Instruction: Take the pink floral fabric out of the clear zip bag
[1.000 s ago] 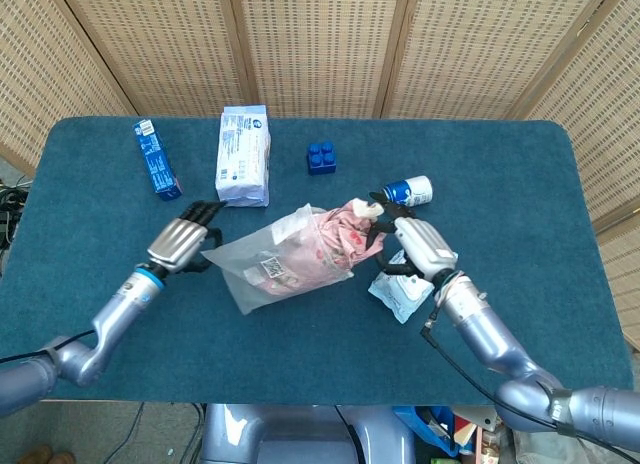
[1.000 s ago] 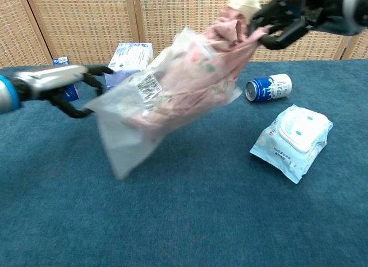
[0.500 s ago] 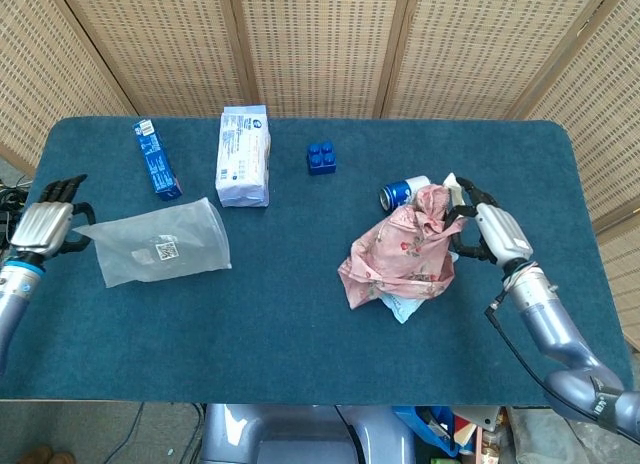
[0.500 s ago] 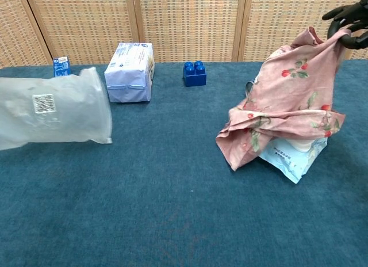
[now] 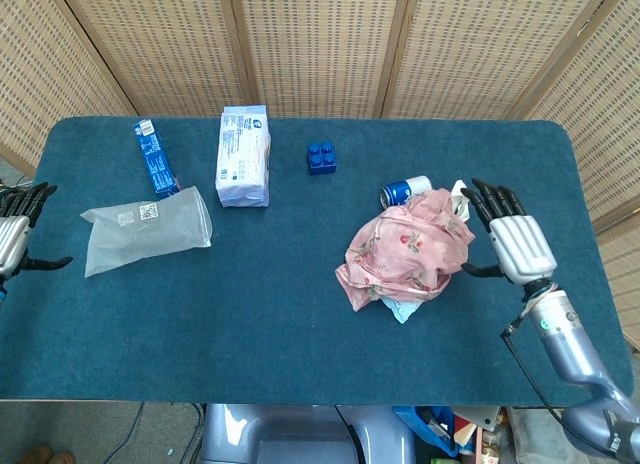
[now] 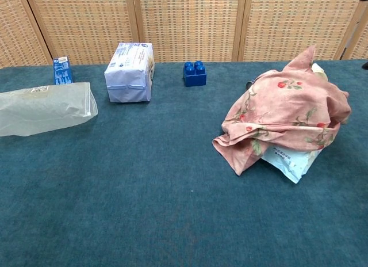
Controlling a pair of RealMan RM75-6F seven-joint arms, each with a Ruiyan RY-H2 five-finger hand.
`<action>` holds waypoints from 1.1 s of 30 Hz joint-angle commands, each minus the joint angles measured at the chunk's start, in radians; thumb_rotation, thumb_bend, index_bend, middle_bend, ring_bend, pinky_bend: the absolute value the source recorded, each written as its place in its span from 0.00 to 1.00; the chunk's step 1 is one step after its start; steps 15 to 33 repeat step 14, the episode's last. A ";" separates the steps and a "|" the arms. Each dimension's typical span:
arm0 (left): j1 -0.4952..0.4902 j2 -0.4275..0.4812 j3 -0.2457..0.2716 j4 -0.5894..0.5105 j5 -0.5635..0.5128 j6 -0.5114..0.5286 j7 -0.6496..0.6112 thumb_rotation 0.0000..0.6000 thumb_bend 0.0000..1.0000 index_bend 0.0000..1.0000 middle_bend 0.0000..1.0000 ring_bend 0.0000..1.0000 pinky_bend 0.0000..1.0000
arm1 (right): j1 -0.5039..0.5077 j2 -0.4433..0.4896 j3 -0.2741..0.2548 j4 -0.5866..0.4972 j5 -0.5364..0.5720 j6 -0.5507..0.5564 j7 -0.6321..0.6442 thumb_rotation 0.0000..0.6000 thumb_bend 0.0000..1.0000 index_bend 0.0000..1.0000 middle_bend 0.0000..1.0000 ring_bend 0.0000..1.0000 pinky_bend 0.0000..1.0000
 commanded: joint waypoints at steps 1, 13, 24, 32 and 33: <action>0.129 0.123 -0.009 -0.265 0.001 0.194 0.058 1.00 0.08 0.00 0.00 0.00 0.00 | -0.139 -0.049 -0.093 0.079 -0.194 0.217 -0.076 1.00 0.00 0.00 0.00 0.00 0.00; 0.309 0.093 0.073 -0.577 0.049 0.448 0.521 1.00 0.09 0.00 0.00 0.00 0.00 | -0.333 -0.148 -0.178 0.246 -0.336 0.458 0.046 1.00 0.00 0.00 0.00 0.00 0.00; 0.314 0.089 0.074 -0.582 0.052 0.455 0.533 1.00 0.08 0.00 0.00 0.00 0.00 | -0.338 -0.148 -0.179 0.244 -0.339 0.463 0.046 1.00 0.00 0.00 0.00 0.00 0.00; 0.314 0.089 0.074 -0.582 0.052 0.455 0.533 1.00 0.08 0.00 0.00 0.00 0.00 | -0.338 -0.148 -0.179 0.244 -0.339 0.463 0.046 1.00 0.00 0.00 0.00 0.00 0.00; 0.314 0.089 0.074 -0.582 0.052 0.455 0.533 1.00 0.08 0.00 0.00 0.00 0.00 | -0.338 -0.148 -0.179 0.244 -0.339 0.463 0.046 1.00 0.00 0.00 0.00 0.00 0.00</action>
